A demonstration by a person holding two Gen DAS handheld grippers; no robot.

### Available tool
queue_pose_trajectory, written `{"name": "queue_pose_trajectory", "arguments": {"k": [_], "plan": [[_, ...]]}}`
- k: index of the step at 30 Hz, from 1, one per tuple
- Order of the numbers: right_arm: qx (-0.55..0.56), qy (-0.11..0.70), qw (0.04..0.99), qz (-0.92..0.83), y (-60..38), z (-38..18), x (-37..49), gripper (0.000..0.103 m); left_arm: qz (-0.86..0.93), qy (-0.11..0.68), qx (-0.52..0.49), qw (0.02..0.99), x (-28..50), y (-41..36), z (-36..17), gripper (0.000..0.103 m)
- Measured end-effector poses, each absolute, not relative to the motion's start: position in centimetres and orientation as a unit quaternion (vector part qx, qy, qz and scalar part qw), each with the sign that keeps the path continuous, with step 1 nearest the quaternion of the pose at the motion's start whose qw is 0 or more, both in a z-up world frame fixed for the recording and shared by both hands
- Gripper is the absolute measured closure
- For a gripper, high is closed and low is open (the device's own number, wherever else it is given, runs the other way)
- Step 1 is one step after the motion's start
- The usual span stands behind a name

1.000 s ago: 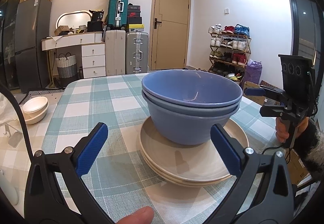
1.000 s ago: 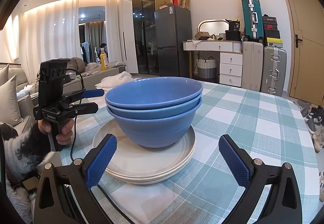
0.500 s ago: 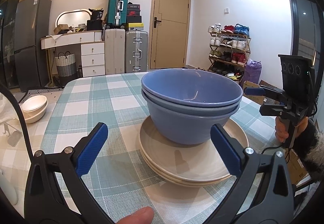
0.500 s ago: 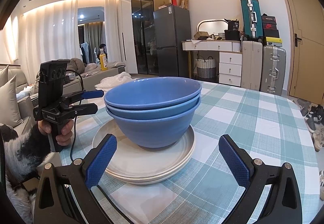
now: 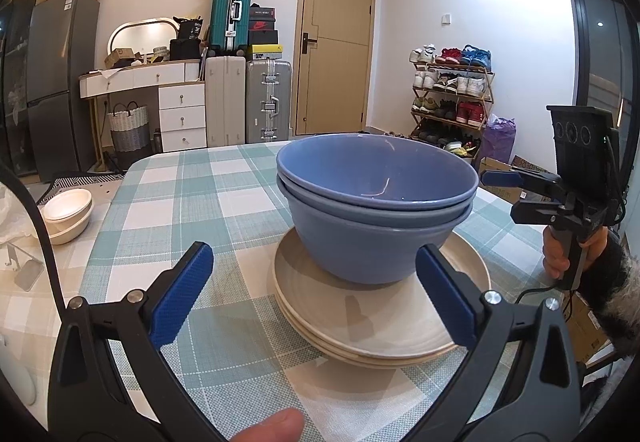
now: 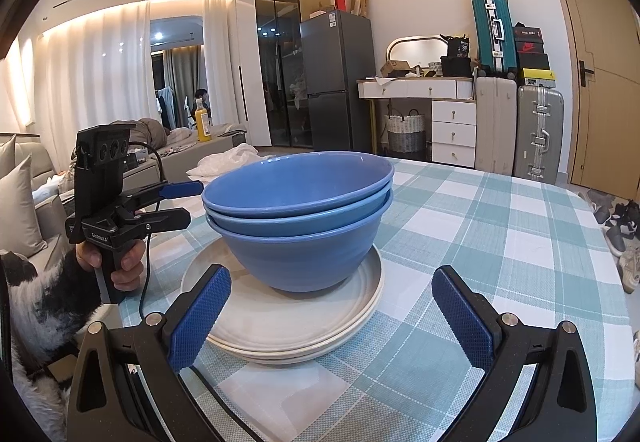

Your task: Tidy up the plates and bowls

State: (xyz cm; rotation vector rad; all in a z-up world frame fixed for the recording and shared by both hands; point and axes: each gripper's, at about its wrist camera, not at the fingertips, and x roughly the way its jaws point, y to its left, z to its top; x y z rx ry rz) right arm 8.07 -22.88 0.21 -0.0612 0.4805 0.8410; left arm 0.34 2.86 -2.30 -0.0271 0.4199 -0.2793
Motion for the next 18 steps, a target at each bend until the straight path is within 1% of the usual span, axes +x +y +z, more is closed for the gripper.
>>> {"name": "queue_pose_trajectory", "arguments": {"k": [18], "plan": [[-0.027, 0.234, 0.885, 0.402, -22.83, 0.10, 8.13, 0.000, -0.139, 0.209, -0.011, 0.968, 0.48, 2.71, -2.42, 0.002]]}}
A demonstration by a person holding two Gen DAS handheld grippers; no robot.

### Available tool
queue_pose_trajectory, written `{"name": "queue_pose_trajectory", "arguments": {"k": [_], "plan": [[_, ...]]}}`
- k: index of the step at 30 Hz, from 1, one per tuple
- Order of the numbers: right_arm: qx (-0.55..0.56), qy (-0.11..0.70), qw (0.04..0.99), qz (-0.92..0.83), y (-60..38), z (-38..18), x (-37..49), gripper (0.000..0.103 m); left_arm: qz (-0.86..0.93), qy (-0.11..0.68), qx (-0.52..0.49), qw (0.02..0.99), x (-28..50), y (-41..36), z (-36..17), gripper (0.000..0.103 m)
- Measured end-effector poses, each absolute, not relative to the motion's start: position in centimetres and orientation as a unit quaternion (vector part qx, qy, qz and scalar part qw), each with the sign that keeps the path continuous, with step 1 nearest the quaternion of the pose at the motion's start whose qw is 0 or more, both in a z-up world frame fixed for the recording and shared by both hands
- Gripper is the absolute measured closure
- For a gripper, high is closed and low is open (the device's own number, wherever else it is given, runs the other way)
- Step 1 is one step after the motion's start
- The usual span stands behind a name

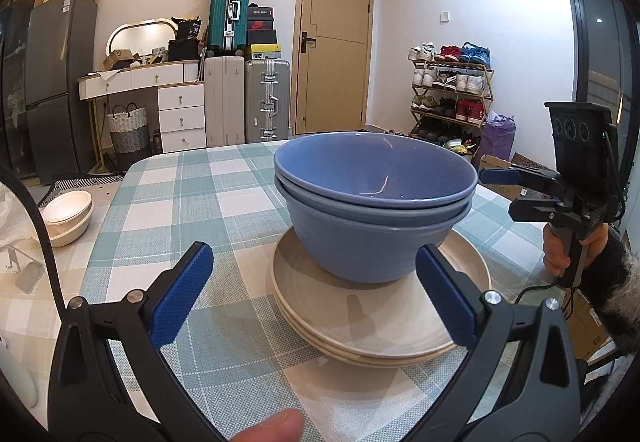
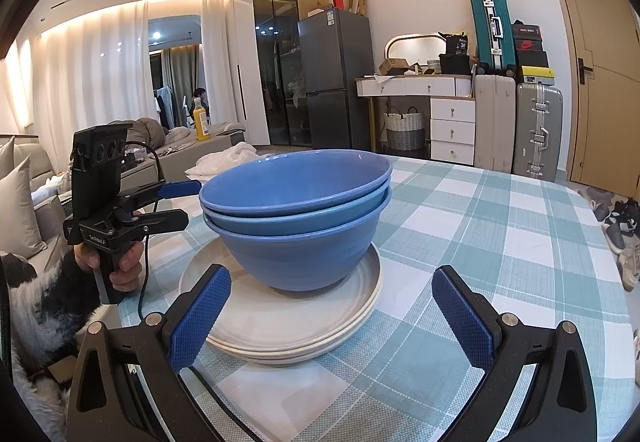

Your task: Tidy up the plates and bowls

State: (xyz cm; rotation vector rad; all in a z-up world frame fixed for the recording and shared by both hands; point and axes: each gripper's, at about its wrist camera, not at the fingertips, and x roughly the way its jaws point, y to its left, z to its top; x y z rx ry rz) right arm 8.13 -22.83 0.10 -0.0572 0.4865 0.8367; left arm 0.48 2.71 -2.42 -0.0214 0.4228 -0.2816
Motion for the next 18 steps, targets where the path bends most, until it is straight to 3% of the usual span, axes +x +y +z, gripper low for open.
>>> {"name": "queue_pose_trajectory", "arguments": {"k": [18], "plan": [[-0.028, 0.235, 0.885, 0.401, -22.99, 0.05, 8.27, 0.000, -0.139, 0.209, -0.010, 0.968, 0.50, 2.65, -2.41, 0.002]]}}
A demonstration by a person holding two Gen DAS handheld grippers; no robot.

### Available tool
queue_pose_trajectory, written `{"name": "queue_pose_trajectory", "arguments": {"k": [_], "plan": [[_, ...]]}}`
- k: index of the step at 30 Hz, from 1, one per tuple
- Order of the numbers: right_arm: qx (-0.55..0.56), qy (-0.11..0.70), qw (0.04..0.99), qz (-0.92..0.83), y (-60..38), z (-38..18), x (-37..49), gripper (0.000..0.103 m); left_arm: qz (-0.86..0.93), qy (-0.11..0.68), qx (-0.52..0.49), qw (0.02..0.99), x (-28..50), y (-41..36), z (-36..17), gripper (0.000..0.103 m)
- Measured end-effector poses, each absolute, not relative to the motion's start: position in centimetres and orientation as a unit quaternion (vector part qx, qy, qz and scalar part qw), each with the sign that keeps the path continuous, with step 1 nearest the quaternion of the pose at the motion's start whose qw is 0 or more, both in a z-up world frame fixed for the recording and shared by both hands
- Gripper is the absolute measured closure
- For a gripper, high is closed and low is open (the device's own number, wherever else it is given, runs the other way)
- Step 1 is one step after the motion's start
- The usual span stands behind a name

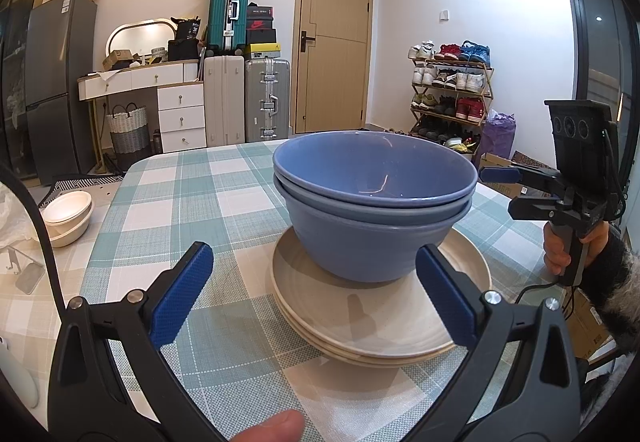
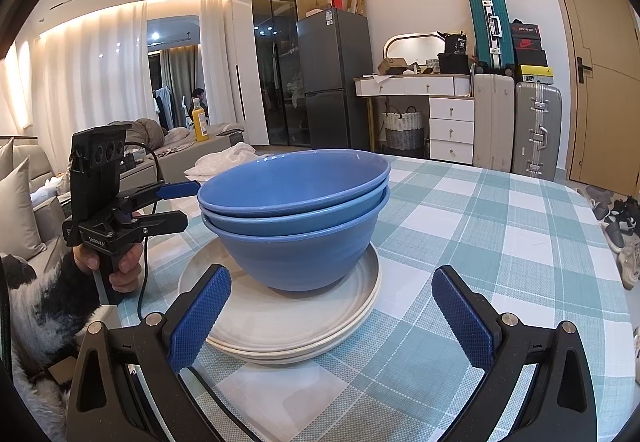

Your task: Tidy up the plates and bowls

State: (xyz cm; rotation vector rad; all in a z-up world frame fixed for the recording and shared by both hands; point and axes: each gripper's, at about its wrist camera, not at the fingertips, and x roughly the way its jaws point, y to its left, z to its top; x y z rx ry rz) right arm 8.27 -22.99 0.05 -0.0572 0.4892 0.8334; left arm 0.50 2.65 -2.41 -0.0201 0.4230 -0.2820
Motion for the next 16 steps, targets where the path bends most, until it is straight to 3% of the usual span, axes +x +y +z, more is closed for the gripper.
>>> {"name": "queue_pose_trajectory", "arguments": {"k": [16], "plan": [[-0.030, 0.236, 0.885, 0.401, -22.98, 0.05, 8.24, 0.000, -0.139, 0.210, -0.009, 0.968, 0.51, 2.71, -2.60, 0.002]]}}
